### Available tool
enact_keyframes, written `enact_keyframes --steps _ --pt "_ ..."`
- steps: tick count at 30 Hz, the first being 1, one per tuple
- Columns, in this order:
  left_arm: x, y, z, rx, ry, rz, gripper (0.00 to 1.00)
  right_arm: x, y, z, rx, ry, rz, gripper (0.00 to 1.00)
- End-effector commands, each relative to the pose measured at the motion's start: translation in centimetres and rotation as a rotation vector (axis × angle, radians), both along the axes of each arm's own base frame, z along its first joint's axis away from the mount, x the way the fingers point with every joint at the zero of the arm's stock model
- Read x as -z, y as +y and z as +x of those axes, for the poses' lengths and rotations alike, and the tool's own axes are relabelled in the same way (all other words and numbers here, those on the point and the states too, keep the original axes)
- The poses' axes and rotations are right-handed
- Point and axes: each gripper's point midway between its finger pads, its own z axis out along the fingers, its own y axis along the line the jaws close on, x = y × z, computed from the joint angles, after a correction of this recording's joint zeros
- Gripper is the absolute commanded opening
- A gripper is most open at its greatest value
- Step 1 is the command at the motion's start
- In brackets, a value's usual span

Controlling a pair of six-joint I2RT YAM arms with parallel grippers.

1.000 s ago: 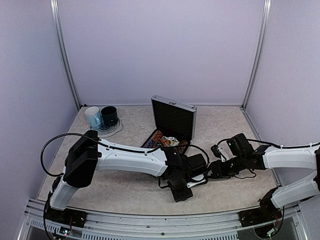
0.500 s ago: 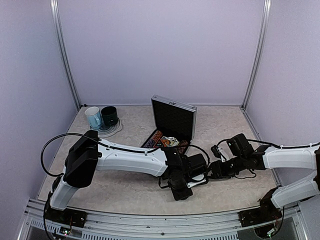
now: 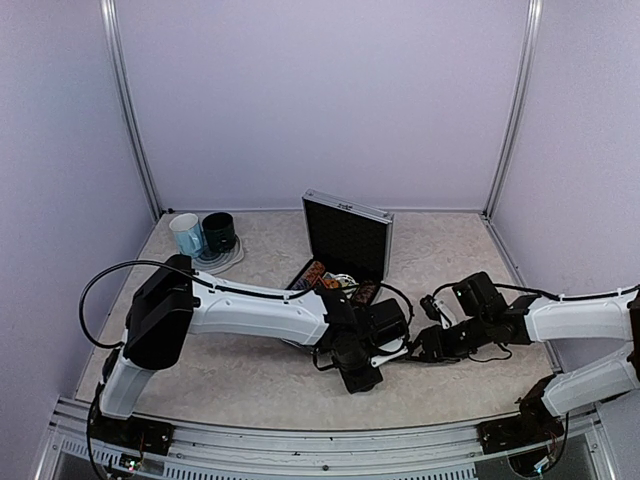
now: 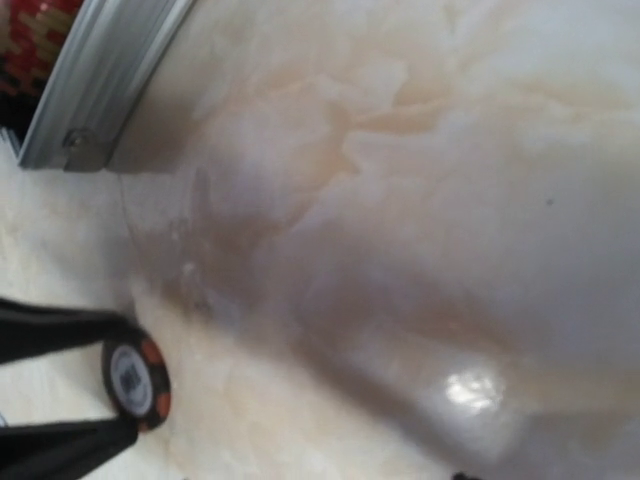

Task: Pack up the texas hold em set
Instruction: Pick up the pile of poker chips from the center of the board.

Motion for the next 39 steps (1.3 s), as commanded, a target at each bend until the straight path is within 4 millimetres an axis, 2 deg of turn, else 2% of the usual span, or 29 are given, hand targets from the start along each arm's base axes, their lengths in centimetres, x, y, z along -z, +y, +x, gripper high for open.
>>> enact_keyframes --steps 1,10,16,18,31,39 --pt "-2.0 -0.3 0.9 -0.018 -0.020 -0.056 0.40 -0.2 1.2 -0.5 -0.020 0.012 0.053 0.55" --pt "-3.0 -0.6 1.0 -0.026 0.005 -0.102 0.40 0.4 3.1 -1.2 -0.052 0.040 0.090 0.55" --pt "-2.4 -0.3 0.4 -0.016 0.050 -0.092 0.62 0.7 3.1 -1.2 -0.054 0.037 0.070 0.55" --pt "-2.3 -0.2 0.5 -0.019 0.060 -0.084 0.65 0.7 2.9 -1.2 -0.054 0.036 0.054 0.55" --pt "-0.1 -0.4 0.8 -0.010 0.073 -0.009 0.65 0.9 1.6 -1.3 -0.034 0.023 0.003 0.55" --pt "1.5 -0.2 0.1 0.004 0.046 0.045 0.63 0.8 1.1 -1.4 -0.025 0.019 -0.003 0.55"
